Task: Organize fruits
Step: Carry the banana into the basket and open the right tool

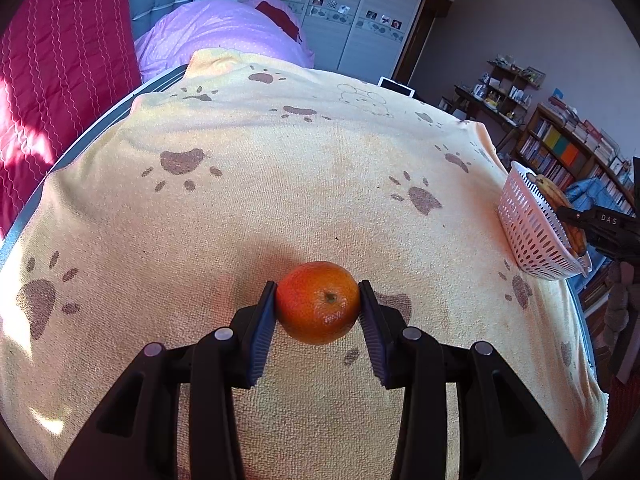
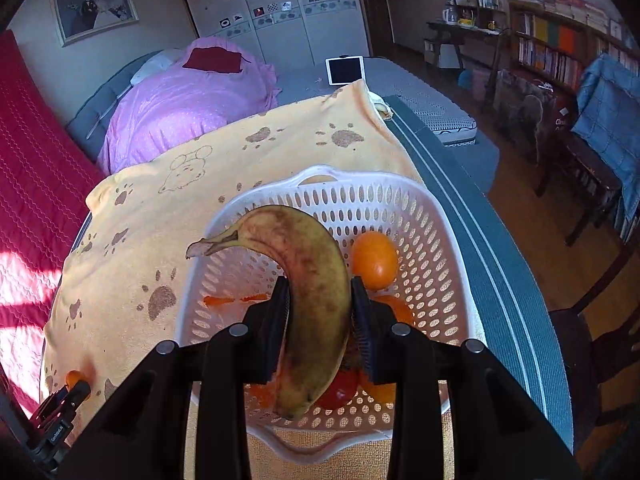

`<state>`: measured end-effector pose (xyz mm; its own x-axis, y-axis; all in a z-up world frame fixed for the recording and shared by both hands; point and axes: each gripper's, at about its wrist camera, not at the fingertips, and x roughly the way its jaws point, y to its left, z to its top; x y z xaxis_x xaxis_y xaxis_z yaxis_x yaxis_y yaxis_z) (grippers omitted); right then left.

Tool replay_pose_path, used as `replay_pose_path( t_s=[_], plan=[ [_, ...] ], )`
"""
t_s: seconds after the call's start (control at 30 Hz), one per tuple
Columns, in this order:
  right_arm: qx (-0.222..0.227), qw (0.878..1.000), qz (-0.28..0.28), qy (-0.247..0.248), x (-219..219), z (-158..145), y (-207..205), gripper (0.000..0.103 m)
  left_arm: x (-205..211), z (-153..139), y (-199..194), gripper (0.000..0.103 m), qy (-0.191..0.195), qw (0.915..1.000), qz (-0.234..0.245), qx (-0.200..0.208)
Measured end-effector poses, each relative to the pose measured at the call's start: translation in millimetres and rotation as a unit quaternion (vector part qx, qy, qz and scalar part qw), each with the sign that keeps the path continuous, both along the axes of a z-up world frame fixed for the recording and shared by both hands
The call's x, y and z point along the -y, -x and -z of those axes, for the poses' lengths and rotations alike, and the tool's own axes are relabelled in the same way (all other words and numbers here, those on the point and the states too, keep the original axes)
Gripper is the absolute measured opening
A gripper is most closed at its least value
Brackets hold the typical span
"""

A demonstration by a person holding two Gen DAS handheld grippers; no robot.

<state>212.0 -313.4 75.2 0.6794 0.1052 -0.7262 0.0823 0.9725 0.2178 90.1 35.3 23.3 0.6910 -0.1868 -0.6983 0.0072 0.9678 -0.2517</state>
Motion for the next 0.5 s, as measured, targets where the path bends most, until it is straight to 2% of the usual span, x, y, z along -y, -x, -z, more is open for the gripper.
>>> replay_pose_path(
  t_s=[0.23, 0.5],
  plan=[
    [-0.027, 0.999, 0.006, -0.015, 4, 9, -15, 0.032, 0, 0, 0, 0.041, 0.000, 1.0000, 0.000, 0.000],
    [-0.034, 0.999, 0.021, -0.002, 7, 14, -18, 0.032, 0, 0, 0, 0.041, 0.000, 1.0000, 0.001, -0.001]
  ],
)
